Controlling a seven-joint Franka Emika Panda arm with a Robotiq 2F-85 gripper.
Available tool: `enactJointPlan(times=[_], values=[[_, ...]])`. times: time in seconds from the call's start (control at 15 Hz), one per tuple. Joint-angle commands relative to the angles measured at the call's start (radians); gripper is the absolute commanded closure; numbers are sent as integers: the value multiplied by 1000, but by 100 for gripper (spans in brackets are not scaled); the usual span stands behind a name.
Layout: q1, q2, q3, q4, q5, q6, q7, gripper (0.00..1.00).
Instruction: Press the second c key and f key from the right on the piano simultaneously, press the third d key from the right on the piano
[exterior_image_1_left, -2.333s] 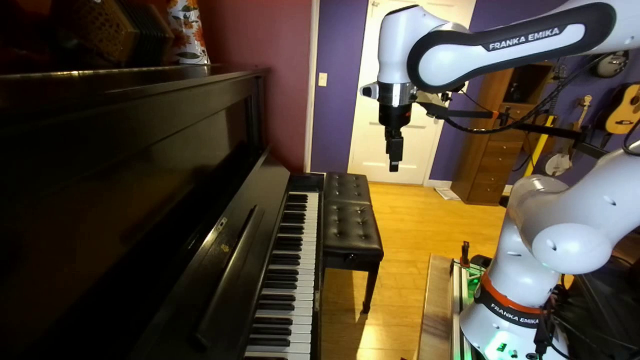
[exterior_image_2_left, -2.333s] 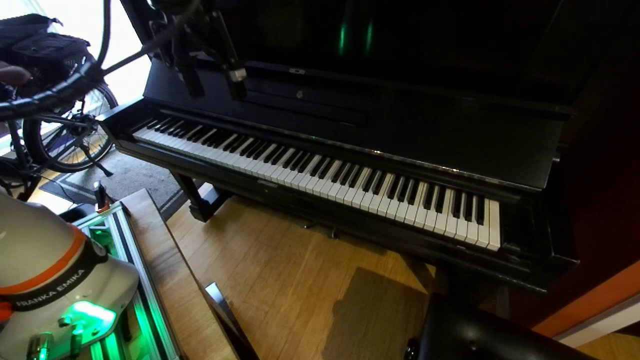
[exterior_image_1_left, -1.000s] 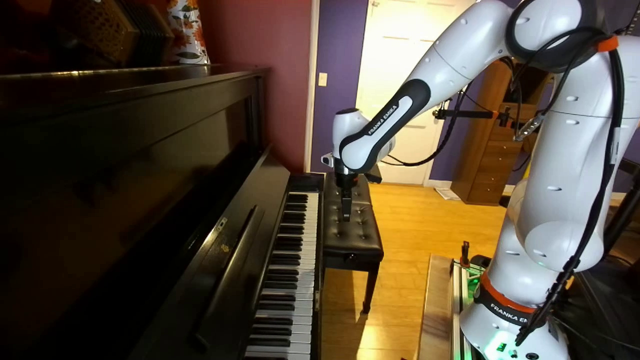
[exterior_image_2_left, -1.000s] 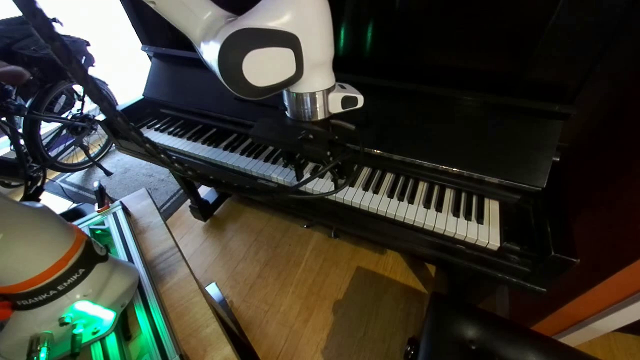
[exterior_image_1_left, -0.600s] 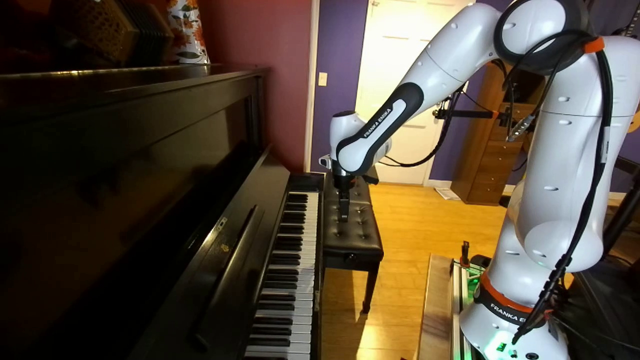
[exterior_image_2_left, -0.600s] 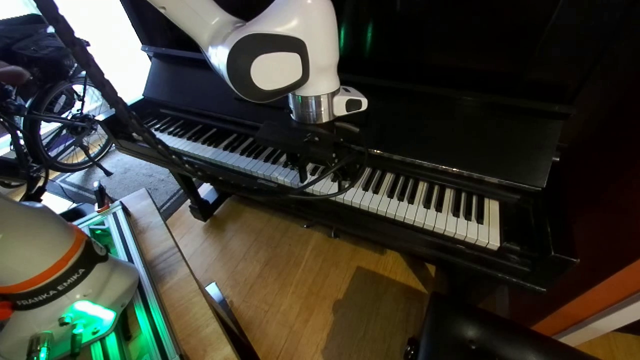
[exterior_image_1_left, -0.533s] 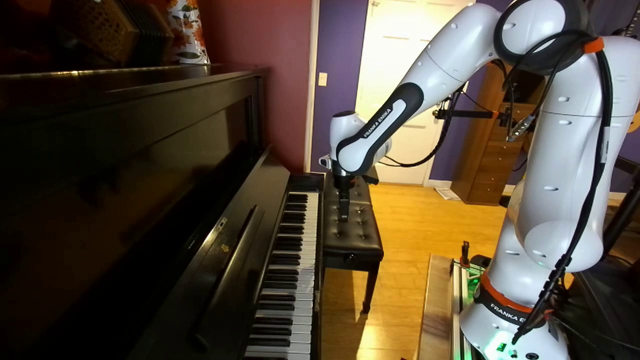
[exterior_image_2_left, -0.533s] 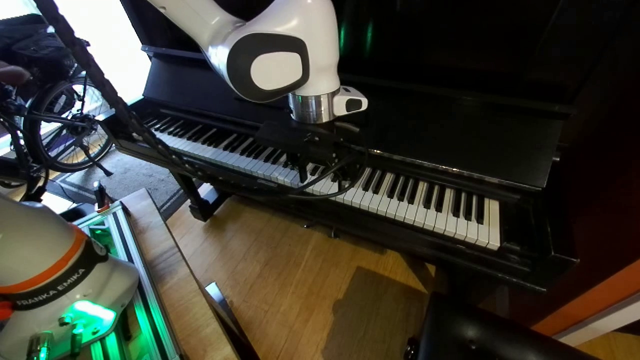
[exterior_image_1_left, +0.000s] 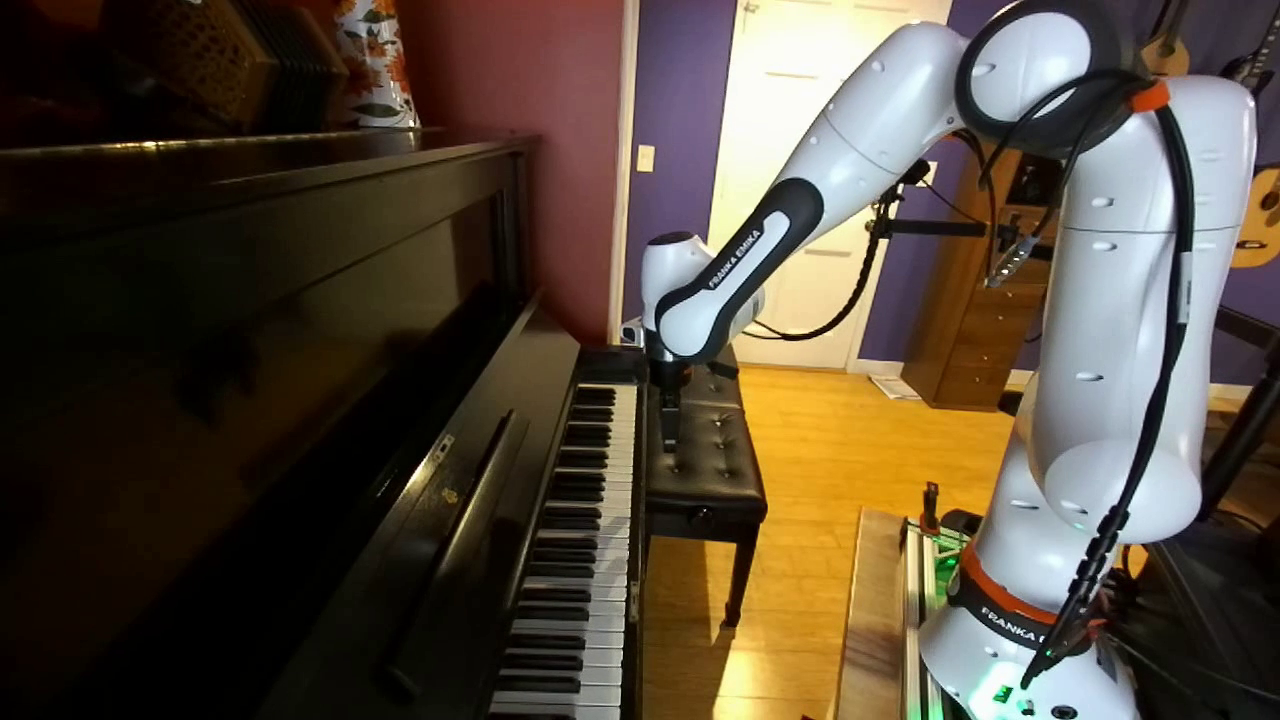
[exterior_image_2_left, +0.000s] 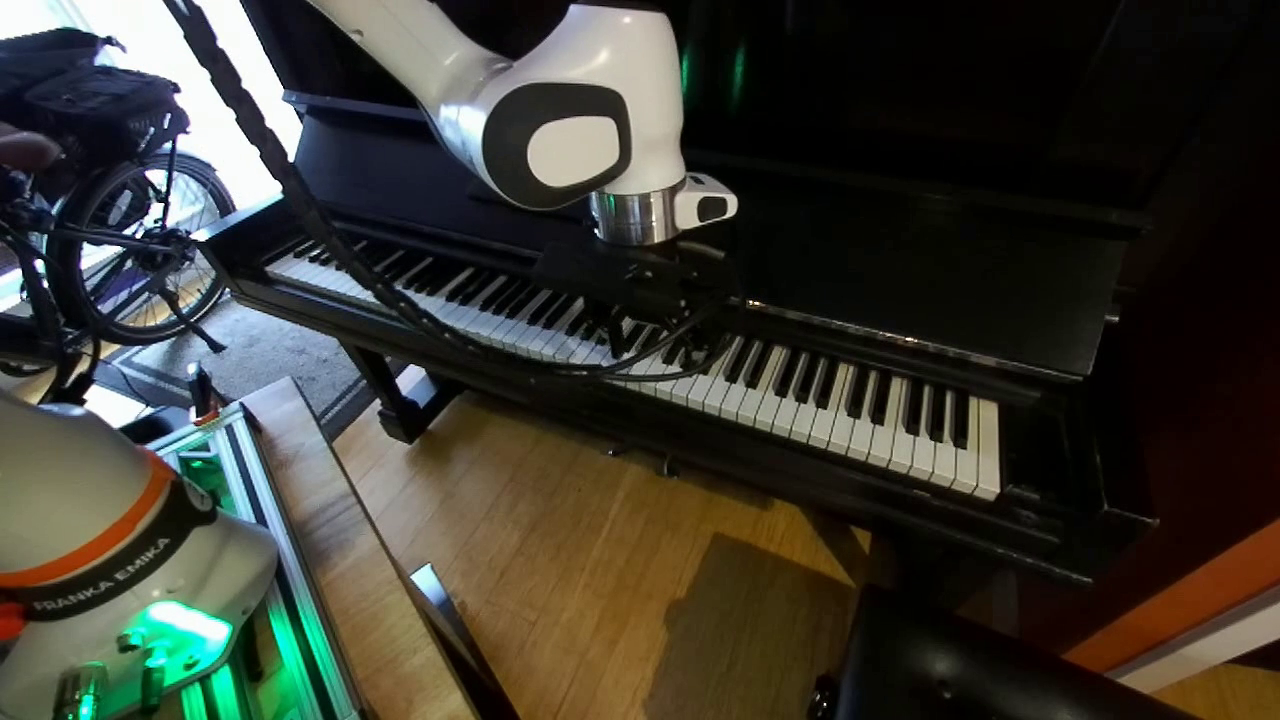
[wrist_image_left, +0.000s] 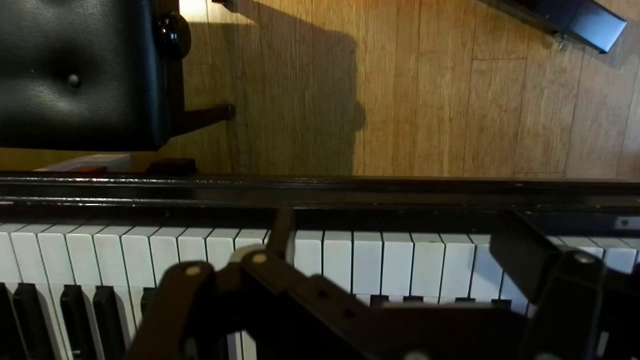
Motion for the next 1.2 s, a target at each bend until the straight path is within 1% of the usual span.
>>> enactJointPlan(times=[0.0, 0.53, 0.73, 1.13], values=[[-31, 97, 47, 57, 51, 31, 5, 0], [-69, 244, 106, 140, 99, 104, 80, 0], [-86, 278, 132, 160, 113, 122, 86, 0], [-100, 331, 158, 190, 107, 193, 106, 0]])
